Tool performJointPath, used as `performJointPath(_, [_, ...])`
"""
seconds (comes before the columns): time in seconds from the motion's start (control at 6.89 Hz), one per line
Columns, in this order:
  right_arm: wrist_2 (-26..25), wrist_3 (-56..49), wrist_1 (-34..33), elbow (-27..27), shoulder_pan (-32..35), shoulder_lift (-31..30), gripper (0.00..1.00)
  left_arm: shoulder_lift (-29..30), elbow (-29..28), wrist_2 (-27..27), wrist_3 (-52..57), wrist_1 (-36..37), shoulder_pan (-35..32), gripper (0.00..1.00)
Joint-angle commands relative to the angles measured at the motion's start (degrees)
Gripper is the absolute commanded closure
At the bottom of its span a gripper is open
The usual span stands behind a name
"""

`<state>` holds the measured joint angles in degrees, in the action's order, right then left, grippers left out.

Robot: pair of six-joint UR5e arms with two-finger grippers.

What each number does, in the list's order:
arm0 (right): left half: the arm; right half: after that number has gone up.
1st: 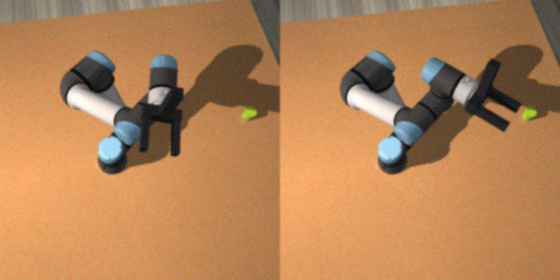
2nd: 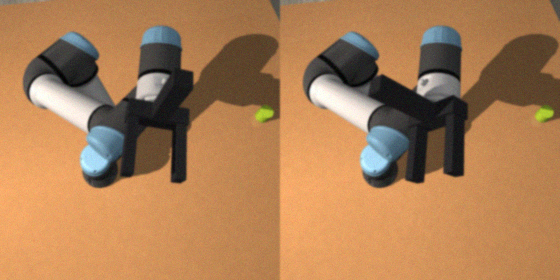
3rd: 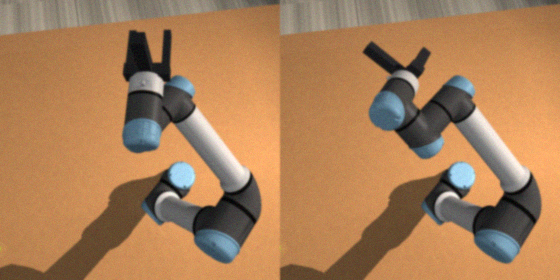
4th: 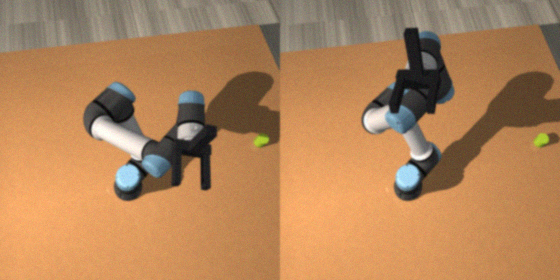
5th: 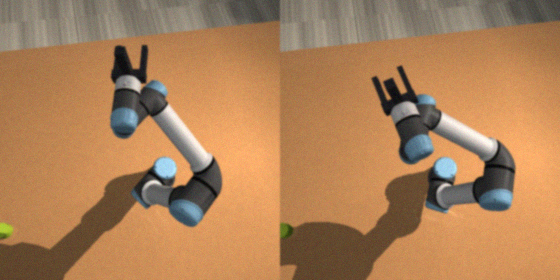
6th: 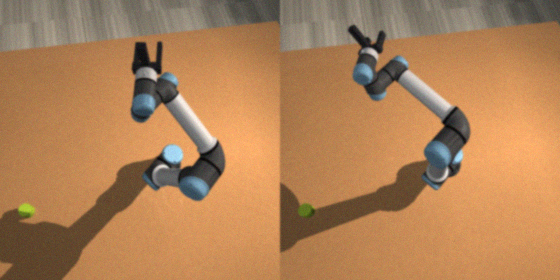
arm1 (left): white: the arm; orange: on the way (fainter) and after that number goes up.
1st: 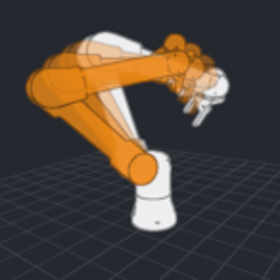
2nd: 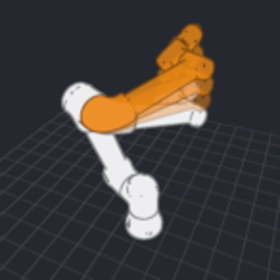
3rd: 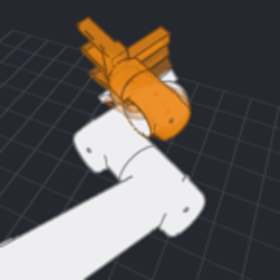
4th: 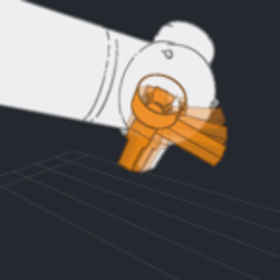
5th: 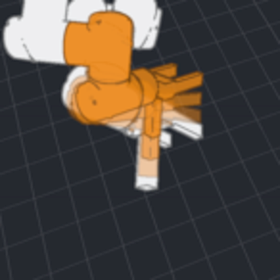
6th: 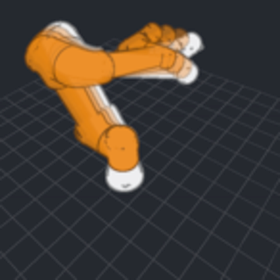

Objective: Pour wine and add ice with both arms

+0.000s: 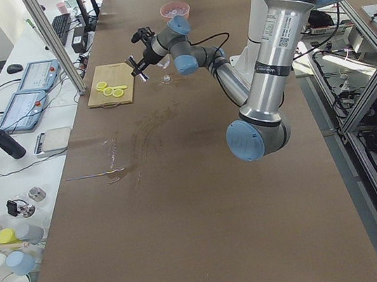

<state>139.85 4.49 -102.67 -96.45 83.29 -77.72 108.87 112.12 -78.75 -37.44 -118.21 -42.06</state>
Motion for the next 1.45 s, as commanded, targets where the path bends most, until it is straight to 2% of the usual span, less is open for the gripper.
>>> performJointPath(0.0, [-0.7, 2.6, 0.1, -0.6, -0.5, 0.3, 0.00, -9.7, -7.1, 6.7, -6.7, -22.1, 0.6, 1.00])
performJointPath(0.15, [-0.7, 3.4, 0.1, -0.9, -0.8, 0.3, 0.00, -11.5, -10.1, 9.5, -8.8, -28.6, 1.3, 1.00])
performJointPath(0.58, [-0.5, 7.0, 0.1, -3.0, -1.7, -0.1, 0.00, -13.0, -18.2, 26.5, -12.0, -39.8, 12.8, 1.00])
performJointPath(0.73, [-0.5, 7.0, 0.1, -3.0, -2.0, 0.0, 0.00, -13.0, -19.7, 29.9, -12.0, -42.9, 14.5, 1.00])
performJointPath(1.02, [-0.5, 7.0, 0.1, -3.1, -2.2, -0.1, 0.00, -13.0, -21.1, 30.3, -12.0, -43.1, 15.2, 1.00])
performJointPath(1.31, [-0.6, 7.0, 0.1, -3.0, -2.3, -0.1, 0.00, -12.4, -23.0, 34.1, -12.0, -43.2, 16.8, 1.00])
